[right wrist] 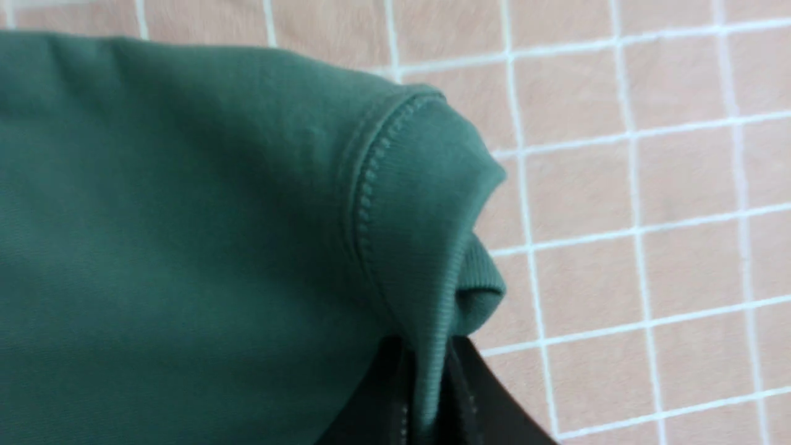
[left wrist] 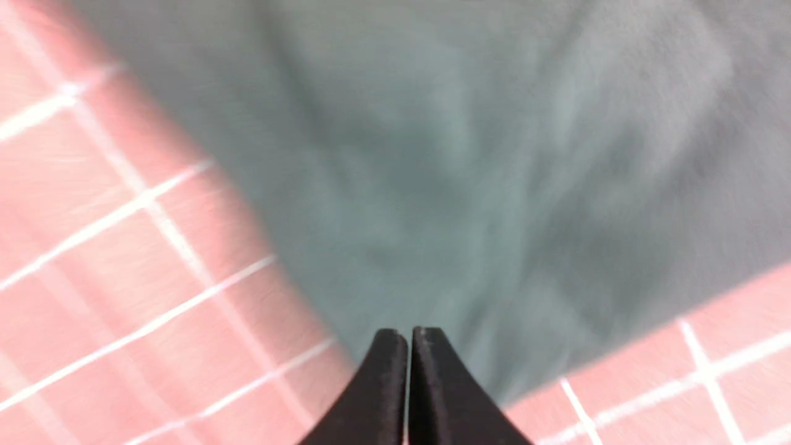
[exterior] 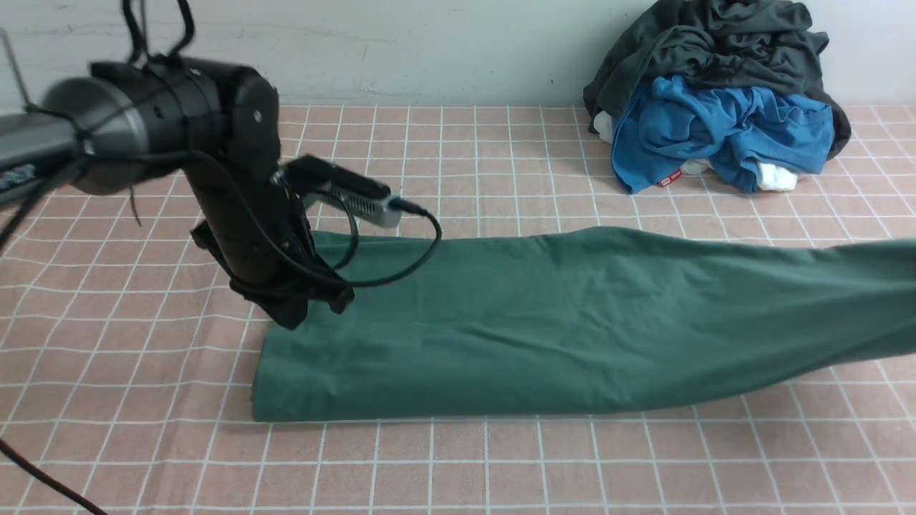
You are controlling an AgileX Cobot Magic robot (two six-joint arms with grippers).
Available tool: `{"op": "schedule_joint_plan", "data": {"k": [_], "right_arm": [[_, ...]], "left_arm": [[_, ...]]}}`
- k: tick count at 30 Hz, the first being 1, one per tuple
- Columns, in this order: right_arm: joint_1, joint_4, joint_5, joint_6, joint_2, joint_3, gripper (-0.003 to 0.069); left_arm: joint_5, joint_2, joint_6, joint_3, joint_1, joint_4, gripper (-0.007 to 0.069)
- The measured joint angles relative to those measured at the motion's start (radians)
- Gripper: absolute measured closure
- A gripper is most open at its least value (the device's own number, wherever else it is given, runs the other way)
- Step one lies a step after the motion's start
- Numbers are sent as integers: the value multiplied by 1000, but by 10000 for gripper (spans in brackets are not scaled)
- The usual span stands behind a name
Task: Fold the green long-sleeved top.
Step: Use the right arm to drag the right edge of the fabric to the left and folds it over the left edge
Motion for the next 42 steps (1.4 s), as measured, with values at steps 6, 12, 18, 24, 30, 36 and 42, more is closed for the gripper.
{"op": "schedule_joint_plan", "data": {"k": [6,12,18,24,30,36,42], "right_arm": [[140,125,47,-109,-130,-133,633],[461,257,80,-230,-94,-290,633],[731,268,66,-231,92,-422,633],[875,272,59,-185,326,-600,633],[941,330,39,-179,510,-741,633],[953,440,9,-179,625,-792,612],[953,568,12,-179,628,-798,414]], "left_arm": [[46,-206,-8,0,0,-14,628],[91,-380,-10,0,-2,-40,628],[134,-607,-15,27,-2,-44,628],[148,-840,-17,174,-2,-45,628],[149,-986,-17,334,-2,-41,628],[150,-1070,-17,414,-2,-1,628],[149,-1149,-30,462,-2,73,627]]}}
